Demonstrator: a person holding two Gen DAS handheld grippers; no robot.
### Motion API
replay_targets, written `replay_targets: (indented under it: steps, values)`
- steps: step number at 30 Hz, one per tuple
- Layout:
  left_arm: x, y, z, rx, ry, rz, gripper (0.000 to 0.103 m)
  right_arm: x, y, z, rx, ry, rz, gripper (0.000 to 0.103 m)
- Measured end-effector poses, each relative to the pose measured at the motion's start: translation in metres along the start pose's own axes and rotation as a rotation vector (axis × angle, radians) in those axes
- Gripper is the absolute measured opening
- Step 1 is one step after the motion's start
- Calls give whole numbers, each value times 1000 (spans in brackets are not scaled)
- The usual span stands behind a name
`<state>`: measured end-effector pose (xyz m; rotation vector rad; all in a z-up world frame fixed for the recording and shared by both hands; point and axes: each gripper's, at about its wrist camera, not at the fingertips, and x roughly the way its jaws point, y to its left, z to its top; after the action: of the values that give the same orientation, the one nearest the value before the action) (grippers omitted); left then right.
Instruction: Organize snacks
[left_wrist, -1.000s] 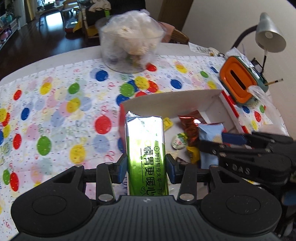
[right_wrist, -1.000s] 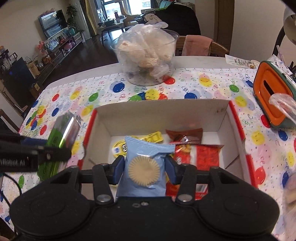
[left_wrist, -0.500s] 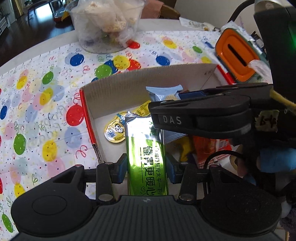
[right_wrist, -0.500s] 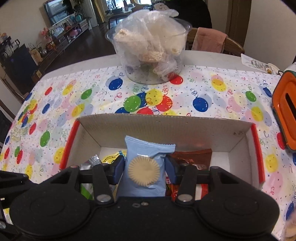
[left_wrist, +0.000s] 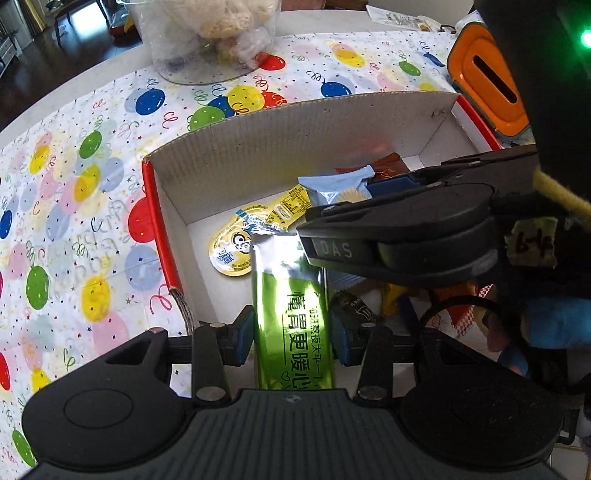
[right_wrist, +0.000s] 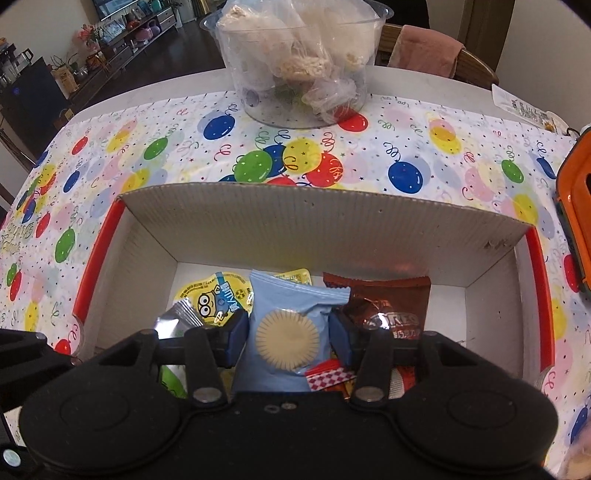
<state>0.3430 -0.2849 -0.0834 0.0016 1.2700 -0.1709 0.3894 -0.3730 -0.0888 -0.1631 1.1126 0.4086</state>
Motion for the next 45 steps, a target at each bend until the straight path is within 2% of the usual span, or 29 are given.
replay_targets:
  steps: [6,9,12,14,19,22,32,36,38,45]
  values:
    - [0,2,0,-2,1,-7,43,-1,-1,1,11,-2,4,48]
    - [-3,7,-2,-22,-11,-25,45,-6,0,1,16,-18,14,51]
    - [-10,10,-5,-32,-35,-35,46,-16,3,1,13,-45,21,57]
    - [-15,13,-7,-36,-55,-36,46,-25,5,0,7,-74,19,65]
    - [-36,16,-13,-33,-126,-33,47,-45,11,-3,-1,-122,10,69]
    - [-48,20,-17,-33,-160,-37,52,-57,12,-6,16,-149,8,74]
    - [-80,34,-36,-23,-259,-22,58,-99,18,-30,65,-236,3,85]
    - [-90,41,-44,-19,-276,-20,61,-113,19,-43,115,-274,13,90]
    - [-95,43,-48,-12,-286,-17,61,-120,19,-49,136,-295,28,96]
    - [-112,51,-62,14,-328,-28,68,-141,27,-71,178,-357,15,102]
